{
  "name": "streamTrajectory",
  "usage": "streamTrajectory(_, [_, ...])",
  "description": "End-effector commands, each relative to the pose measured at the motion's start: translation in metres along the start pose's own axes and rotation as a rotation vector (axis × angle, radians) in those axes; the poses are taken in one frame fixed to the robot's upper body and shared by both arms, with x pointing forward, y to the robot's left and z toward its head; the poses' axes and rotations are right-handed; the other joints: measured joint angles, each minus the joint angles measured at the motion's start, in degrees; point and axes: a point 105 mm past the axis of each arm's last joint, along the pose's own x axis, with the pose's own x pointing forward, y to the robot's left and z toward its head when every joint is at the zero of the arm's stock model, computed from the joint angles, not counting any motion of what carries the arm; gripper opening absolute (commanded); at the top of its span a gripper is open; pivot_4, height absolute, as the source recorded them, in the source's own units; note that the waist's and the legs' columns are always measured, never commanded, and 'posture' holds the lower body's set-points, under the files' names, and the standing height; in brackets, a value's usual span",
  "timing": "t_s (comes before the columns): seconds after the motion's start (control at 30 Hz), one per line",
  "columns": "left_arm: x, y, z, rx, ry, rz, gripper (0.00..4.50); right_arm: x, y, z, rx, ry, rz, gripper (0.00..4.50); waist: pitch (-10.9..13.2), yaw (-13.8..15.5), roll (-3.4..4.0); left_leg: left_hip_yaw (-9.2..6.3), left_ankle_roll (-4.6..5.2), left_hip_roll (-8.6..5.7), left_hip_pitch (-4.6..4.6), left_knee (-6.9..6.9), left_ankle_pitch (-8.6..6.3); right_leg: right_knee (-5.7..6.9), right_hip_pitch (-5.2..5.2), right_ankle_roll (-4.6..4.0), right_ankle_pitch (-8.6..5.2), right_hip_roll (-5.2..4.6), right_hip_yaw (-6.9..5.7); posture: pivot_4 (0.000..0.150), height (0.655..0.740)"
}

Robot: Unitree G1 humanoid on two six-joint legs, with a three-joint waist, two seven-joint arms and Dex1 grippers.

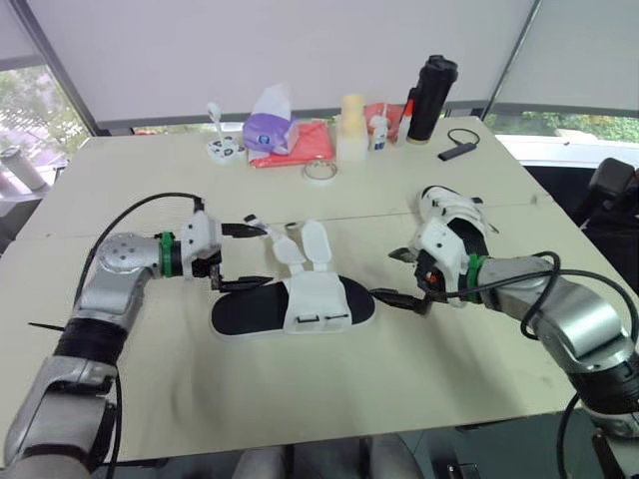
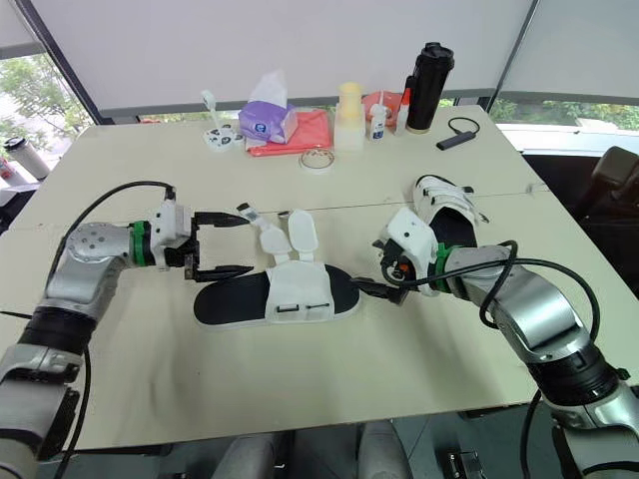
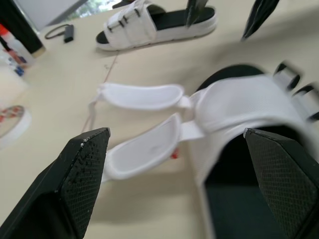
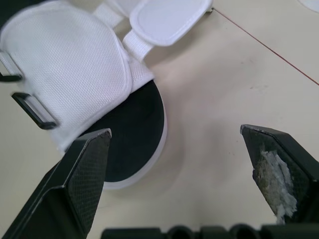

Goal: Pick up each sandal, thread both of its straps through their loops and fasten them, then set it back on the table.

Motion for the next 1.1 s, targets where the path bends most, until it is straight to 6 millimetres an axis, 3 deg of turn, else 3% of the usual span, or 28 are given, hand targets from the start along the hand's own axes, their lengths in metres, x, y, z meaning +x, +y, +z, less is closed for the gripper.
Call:
streamTrajectory(0.03, [-0.004,-0.008,0.014,-0.077,-0.017,-0.006,4.48,0.001,-0.002,0.014,-0.074,-0.042,0.014,4.5,0.0,0.07,0.0,0.0,0.0,0.0,0.0,0.0,0.0,0.0,0.0,0.0,0.0,0.01,0.0,0.15,0.7296])
streamTrajectory(0.13, [-0.009,-0.015,0.013,-0.156,0.002,-0.01,4.48,0.005,0.0,0.013,-0.114,-0.036,0.039,4.5,0.0,0.07,0.0,0.0,0.0,0.0,0.0,0.0,0.0,-0.02,-0.01,-0.03,-0.01,0.02,0.0,0.15,0.7296])
streamTrajectory(0.23, [-0.017,-0.014,0.011,-0.258,0.002,0.033,4.5,0.013,0.001,0.01,-0.169,-0.024,0.063,3.62,0.01,0.03,0.0,0.0,-0.01,0.01,0.0,0.0,0.0,-0.02,-0.03,-0.07,-0.04,0.04,0.0,0.15,0.7296])
streamTrajectory(0.47, [-0.022,-0.004,0.007,-0.348,-0.029,0.148,4.5,0.025,0.008,0.004,-0.21,-0.031,0.117,0.04,0.01,0.3,0.0,0.01,-0.01,0.0,0.0,-0.01,0.0,-0.02,-0.04,-0.03,-0.02,0.05,0.01,0.15,0.7296])
streamTrajectory(0.63, [-0.021,-0.001,0.002,-0.397,-0.031,0.193,4.5,0.033,0.016,-0.001,-0.202,-0.042,0.174,0.04,0.01,0.34,0.0,0.0,-0.01,0.0,0.0,-0.01,0.0,-0.03,-0.04,-0.03,-0.01,0.05,0.01,0.15,0.7296])
streamTrajectory(0.9, [-0.017,0.003,-0.025,-0.448,0.021,0.28,4.5,0.045,0.026,-0.016,-0.181,-0.028,0.227,0.04,0.01,0.5,-0.01,0.02,-0.02,-0.01,0.0,0.0,0.0,-0.03,-0.04,-0.02,0.0,0.05,0.02,0.15,0.7296])
streamTrajectory(1.0, [-0.015,0.016,-0.029,-0.431,-0.013,0.369,4.5,0.049,0.031,-0.016,-0.184,-0.042,0.248,0.04,0.0,0.52,-0.01,0.01,-0.03,-0.01,0.03,-0.01,0.0,-0.03,-0.03,-0.02,0.0,0.06,0.02,0.15,0.7296])
streamTrajectory(1.1, [-0.004,0.025,-0.029,-0.554,-0.108,0.401,4.5,0.052,0.036,-0.016,-0.184,-0.056,0.27,0.04,-0.01,1.1,-0.06,-0.01,-0.04,-0.01,0.03,0.0,0.01,-0.02,-0.01,-0.03,0.01,0.07,0.02,0.15,0.7296])
